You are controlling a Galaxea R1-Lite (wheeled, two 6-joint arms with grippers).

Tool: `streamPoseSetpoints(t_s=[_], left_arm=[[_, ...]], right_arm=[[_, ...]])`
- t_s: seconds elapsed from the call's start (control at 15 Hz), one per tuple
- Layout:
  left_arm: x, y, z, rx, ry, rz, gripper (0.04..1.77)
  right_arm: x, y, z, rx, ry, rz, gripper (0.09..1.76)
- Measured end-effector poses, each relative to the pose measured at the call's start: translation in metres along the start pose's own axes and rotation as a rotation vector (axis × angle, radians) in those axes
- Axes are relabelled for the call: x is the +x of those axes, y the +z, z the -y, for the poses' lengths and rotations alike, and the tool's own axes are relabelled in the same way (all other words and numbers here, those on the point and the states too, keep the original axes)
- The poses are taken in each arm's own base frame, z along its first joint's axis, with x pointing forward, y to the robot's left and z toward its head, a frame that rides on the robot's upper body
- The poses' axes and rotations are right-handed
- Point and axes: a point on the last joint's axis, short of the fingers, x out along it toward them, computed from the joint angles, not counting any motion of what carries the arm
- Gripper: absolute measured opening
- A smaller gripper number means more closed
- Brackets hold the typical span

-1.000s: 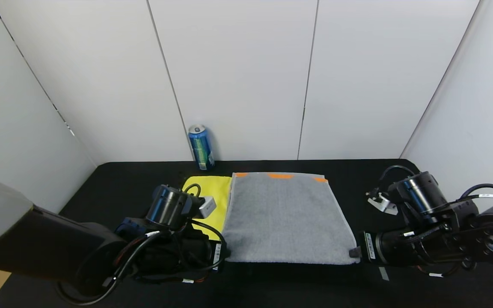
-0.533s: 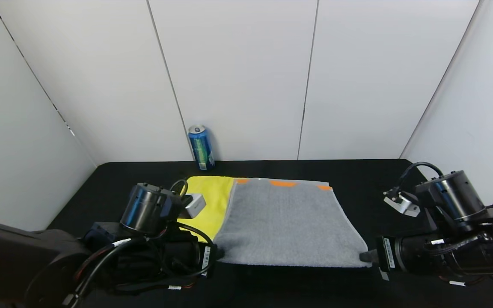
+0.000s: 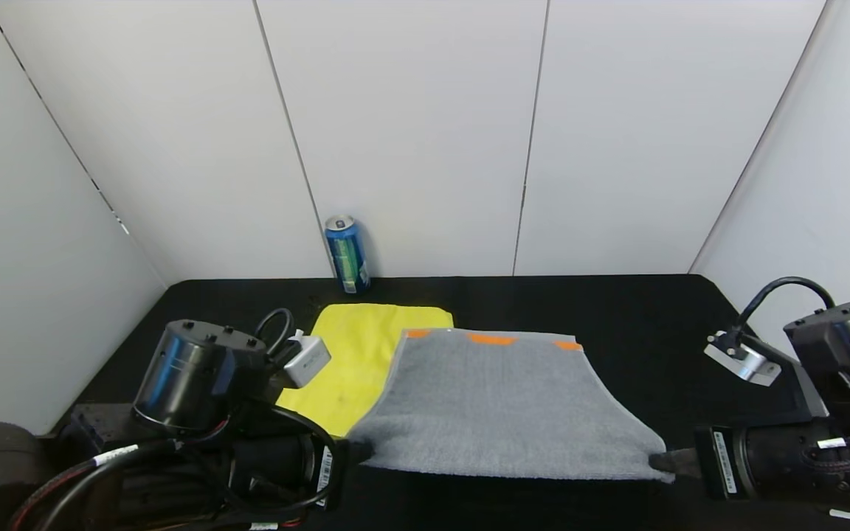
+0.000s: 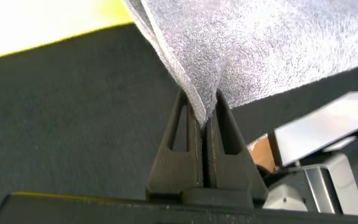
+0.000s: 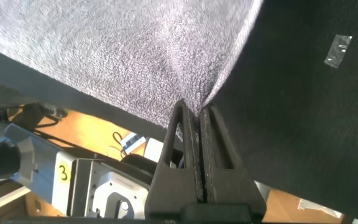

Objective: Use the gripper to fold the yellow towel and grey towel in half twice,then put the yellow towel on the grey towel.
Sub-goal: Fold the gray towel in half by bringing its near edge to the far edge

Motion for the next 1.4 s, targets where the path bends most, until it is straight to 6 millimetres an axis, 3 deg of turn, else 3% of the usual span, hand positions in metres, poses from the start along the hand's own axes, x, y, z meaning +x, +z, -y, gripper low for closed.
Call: streamPoseSetpoints(t_s=[0.33, 0.67, 1.07, 1.4], left_arm=[[-0.013, -0.005, 0.008, 0.026, 0.000, 0.020, 0.13], [-0.011, 0.000, 0.010, 0.029, -0.003, 0.031, 0.13], [0.016, 0.012, 0.003, 0.012, 0.026, 0.005, 0.13], [0.047, 0.021, -0.010, 0.010, 0.066, -0.036, 0.13]], right_arm=[[-0.010, -0.004, -0.003, 0.000, 0.020, 0.023, 0.14], [-0.008, -0.001, -0.002, 0.008, 0.015, 0.026, 0.14], [0.013, 0.011, 0.007, 0.046, -0.026, -0.009, 0.14], [0.042, 0.029, 0.012, 0.073, -0.059, -0.050, 0.14]])
